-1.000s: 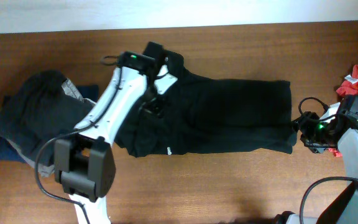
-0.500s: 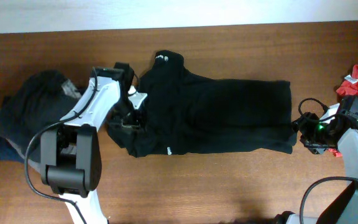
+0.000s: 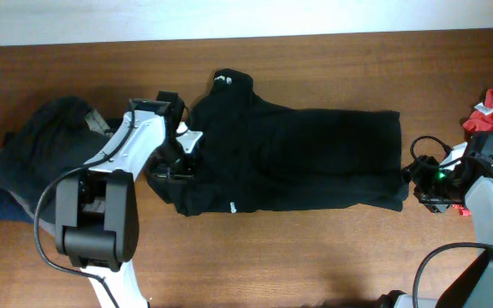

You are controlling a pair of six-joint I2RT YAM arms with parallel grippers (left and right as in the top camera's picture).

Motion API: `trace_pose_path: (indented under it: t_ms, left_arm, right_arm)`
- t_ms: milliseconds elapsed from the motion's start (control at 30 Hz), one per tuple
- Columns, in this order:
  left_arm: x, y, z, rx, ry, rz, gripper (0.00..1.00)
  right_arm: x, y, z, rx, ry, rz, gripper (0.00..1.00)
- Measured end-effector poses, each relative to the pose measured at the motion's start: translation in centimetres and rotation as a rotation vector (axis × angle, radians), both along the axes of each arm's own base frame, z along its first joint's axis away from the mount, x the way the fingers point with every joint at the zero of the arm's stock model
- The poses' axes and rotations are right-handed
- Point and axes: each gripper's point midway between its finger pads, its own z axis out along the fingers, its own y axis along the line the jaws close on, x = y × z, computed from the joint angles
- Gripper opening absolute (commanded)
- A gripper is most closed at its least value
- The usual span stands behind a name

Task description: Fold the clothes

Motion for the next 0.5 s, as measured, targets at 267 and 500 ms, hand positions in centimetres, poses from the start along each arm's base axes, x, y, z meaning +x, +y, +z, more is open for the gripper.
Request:
trace_pose_path:
  t_ms: [267, 500]
  left_arm:
    - [1.3, 3.8, 0.2, 0.023, -0.027, 0.104, 0.0]
    - [1.7, 4.0, 0.2, 0.032, -0.045, 0.104, 0.03]
  right_arm:
    - [0.5, -0.6, 0.1, -0.048, -0.026, 0.036, 0.65]
    - [0.4, 1.4, -0.1, -0.032, -0.01, 0.124, 0.77]
